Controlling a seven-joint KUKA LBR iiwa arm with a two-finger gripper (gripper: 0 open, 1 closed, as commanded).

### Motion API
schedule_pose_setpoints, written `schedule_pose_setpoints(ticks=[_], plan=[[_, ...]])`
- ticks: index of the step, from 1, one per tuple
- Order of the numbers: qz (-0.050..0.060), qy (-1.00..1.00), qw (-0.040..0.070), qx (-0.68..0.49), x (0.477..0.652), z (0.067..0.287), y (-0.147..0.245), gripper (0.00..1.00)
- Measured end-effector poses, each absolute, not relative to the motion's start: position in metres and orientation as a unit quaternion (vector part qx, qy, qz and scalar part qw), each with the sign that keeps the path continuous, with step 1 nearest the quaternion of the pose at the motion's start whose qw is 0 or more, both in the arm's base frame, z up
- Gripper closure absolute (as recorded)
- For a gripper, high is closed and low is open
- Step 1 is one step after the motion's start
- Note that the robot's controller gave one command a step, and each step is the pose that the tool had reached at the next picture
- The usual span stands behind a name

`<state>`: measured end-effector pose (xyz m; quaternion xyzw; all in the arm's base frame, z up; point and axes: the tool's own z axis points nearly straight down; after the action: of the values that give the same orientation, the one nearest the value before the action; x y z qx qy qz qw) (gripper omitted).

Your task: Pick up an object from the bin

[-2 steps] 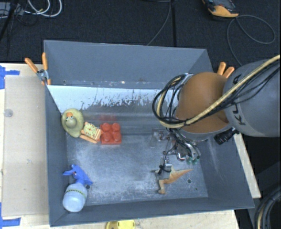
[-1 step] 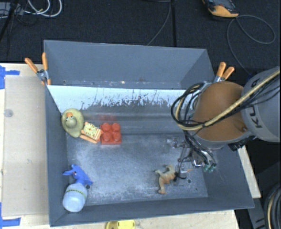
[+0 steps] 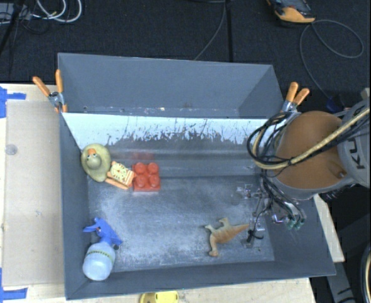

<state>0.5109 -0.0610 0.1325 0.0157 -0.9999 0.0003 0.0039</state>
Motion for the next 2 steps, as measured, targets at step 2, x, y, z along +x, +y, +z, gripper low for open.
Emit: schedule_pose_setpoints(ticks=[2], plan=[[-0.001, -0.994, 0.003, -0.112, 0.5148, 0.0707, -0.0278, 1.0]])
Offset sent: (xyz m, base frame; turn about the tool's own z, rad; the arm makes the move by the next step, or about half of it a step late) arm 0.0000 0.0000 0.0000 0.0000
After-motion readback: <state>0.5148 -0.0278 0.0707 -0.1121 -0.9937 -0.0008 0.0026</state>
